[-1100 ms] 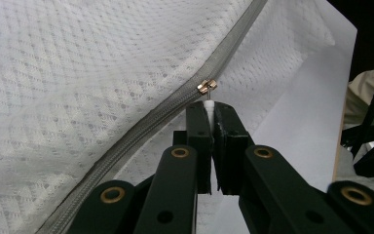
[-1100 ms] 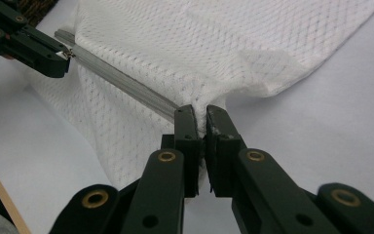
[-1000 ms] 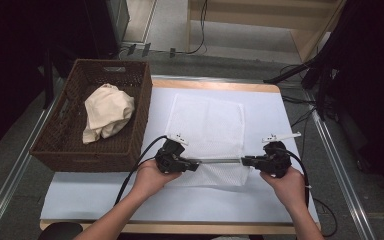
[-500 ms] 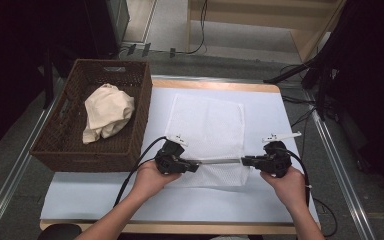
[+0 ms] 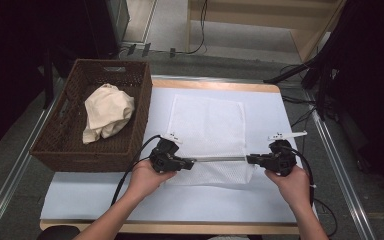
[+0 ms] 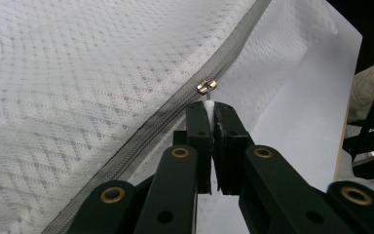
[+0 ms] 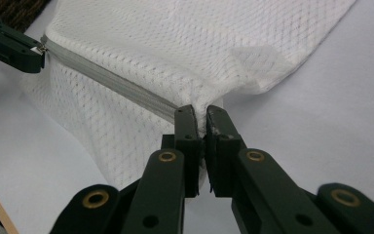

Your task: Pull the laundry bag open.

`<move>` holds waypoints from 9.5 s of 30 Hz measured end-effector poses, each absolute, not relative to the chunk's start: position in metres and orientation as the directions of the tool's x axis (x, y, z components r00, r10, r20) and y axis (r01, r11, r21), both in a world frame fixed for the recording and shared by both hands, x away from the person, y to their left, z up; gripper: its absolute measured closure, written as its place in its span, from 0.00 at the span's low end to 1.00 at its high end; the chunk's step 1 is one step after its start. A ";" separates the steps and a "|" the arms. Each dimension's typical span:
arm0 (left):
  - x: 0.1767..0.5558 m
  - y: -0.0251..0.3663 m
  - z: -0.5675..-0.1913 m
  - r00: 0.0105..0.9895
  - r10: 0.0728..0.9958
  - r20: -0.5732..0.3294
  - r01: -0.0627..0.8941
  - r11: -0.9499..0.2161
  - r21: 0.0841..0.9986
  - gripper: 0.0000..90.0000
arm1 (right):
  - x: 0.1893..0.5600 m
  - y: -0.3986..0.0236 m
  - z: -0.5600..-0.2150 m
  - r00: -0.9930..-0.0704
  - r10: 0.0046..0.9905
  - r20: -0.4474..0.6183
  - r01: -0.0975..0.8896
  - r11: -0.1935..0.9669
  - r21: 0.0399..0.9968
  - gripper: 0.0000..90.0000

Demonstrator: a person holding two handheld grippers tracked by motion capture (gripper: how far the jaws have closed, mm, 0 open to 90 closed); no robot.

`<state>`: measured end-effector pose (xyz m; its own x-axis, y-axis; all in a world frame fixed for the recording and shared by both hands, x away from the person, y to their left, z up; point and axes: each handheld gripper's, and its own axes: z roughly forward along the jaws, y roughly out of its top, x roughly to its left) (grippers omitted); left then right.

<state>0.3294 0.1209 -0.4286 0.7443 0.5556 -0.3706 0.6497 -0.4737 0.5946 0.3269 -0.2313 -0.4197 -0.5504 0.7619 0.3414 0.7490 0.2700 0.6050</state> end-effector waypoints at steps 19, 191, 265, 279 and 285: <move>0.323 0.125 -0.428 0.744 0.558 -0.366 0.648 -0.472 0.597 0.97 | 0.329 -0.229 -0.418 -0.571 0.751 0.333 0.736 0.289 0.612 0.95; 0.322 0.145 -0.440 0.680 0.642 -0.353 0.696 -0.414 0.587 0.64 | 0.343 -0.204 -0.441 -0.600 0.751 0.274 0.708 0.341 0.618 0.78; 0.282 0.178 -0.409 0.694 0.637 -0.337 0.660 -0.376 0.650 0.45 | 0.365 -0.127 -0.453 -0.748 0.627 0.216 0.589 0.479 0.650 0.52; 0.284 0.179 -0.412 0.689 0.638 -0.343 0.665 -0.369 0.650 0.45 | 0.378 -0.118 -0.462 -0.743 0.635 0.213 0.597 0.485 0.639 0.51; 0.284 0.179 -0.411 0.691 0.636 -0.344 0.663 -0.369 0.651 0.45 | 0.375 -0.111 -0.463 -0.757 0.619 0.208 0.583 0.499 0.641 0.47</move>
<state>0.2841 0.1795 -0.4114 0.6909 0.6360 -0.3438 0.6634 -0.3687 0.6511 0.3753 -0.1106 -0.4631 -0.7575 0.6190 0.2076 0.5833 0.4987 0.6411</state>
